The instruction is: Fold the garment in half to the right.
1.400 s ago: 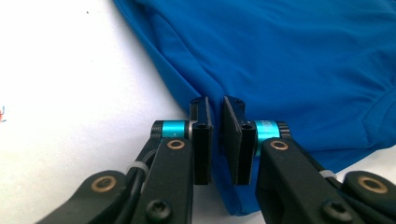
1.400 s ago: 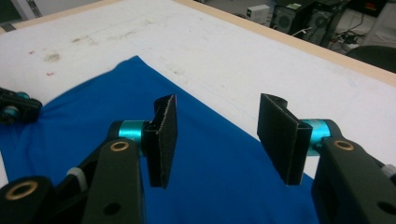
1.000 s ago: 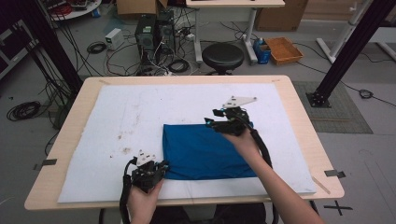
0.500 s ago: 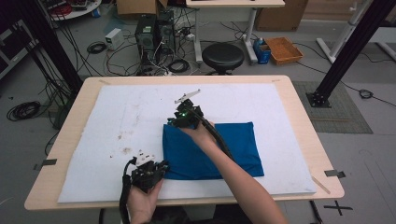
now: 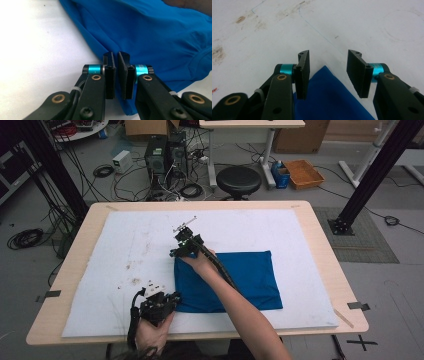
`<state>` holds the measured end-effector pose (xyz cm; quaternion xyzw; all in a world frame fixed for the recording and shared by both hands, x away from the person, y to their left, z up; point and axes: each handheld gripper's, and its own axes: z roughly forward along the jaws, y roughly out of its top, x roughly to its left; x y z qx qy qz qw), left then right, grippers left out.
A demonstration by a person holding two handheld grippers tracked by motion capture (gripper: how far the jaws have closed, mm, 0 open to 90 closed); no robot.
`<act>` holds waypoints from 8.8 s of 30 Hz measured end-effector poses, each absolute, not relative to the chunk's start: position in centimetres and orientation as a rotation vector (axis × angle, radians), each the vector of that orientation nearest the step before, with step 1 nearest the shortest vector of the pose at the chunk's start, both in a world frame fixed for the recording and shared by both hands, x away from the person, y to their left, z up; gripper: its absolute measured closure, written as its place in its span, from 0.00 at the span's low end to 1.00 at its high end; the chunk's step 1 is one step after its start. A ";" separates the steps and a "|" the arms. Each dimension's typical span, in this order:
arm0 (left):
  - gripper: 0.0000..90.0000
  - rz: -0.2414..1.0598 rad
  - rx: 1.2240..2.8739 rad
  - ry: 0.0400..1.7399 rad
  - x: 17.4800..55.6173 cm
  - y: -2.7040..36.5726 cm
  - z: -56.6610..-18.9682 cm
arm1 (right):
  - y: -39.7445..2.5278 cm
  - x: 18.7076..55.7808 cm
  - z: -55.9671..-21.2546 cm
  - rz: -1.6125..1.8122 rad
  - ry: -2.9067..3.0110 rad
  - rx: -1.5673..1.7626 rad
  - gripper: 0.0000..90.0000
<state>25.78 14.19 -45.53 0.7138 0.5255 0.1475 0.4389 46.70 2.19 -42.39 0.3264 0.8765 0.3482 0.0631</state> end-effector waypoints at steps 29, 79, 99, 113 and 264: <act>0.94 0.376 1.761 1.298 25.7 14.4 -45.4 | 3.1 46.6 -42.3 0.981 2.649 0.883 0.97; 0.95 0.158 1.861 0.837 29.1 -7.3 -41.8 | -24.3 46.3 -37.2 1.128 2.450 1.069 0.98; 0.66 0.117 1.834 0.687 29.2 -9.8 -42.5 | -26.8 46.6 -38.5 0.948 2.395 1.127 0.88; 0.59 0.306 1.784 0.708 28.4 0.6 -39.1 | -29.5 37.7 -37.7 1.072 2.262 1.188 0.73; 0.48 0.613 1.740 0.909 32.2 20.0 -38.4 | -35.4 37.6 -39.7 1.373 2.068 1.227 0.33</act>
